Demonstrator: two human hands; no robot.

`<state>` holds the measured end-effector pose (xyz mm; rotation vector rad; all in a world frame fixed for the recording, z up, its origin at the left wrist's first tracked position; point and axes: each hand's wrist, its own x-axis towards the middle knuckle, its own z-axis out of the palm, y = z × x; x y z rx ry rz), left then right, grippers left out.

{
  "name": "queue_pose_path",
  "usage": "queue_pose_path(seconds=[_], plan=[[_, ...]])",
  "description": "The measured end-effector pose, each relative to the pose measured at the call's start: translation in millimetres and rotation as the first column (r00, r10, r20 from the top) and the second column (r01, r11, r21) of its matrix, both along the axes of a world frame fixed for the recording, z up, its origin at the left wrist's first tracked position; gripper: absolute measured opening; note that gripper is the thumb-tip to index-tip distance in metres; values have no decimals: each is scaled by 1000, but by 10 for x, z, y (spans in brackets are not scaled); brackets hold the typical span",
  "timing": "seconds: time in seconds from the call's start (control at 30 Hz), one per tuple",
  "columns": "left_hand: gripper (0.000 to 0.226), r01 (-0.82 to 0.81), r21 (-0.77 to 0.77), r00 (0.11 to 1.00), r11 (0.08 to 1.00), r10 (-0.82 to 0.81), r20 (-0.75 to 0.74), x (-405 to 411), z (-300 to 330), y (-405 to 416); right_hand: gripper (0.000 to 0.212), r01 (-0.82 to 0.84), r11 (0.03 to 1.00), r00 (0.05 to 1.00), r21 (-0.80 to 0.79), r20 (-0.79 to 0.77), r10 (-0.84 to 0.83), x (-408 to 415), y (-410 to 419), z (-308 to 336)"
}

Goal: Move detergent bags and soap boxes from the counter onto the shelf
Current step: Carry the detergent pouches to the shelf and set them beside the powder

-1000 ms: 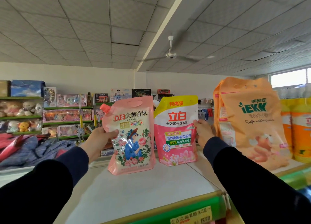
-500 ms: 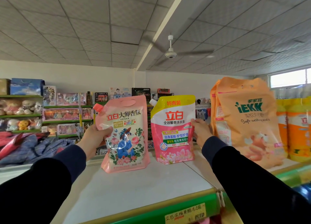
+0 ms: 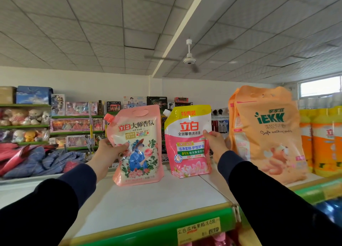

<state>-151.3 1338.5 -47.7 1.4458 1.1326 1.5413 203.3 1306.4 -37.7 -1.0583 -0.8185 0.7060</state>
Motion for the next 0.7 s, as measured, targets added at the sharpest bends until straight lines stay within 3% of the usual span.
queue_pose_path(seconds=[0.23, 0.3, 0.5, 0.7], plan=[[64, -9, 6, 1000, 1000, 9, -13, 7, -18, -58, 49, 6, 1000, 1000, 13, 28, -7, -30, -73, -7], [64, -13, 5, 1000, 1000, 13, -14, 5, -24, -63, 48, 3, 1000, 1000, 4, 31, -3, -47, -81, -9], [95, -54, 11, 997, 998, 53, 54, 20, -41, -81, 42, -5, 1000, 1000, -5, 30, 5, -76, -104, -32], [109, -357, 162, 933, 920, 358, 20, 195, -21, -280, 40, -10, 1000, 999, -17, 40, 11, -86, -114, -35]])
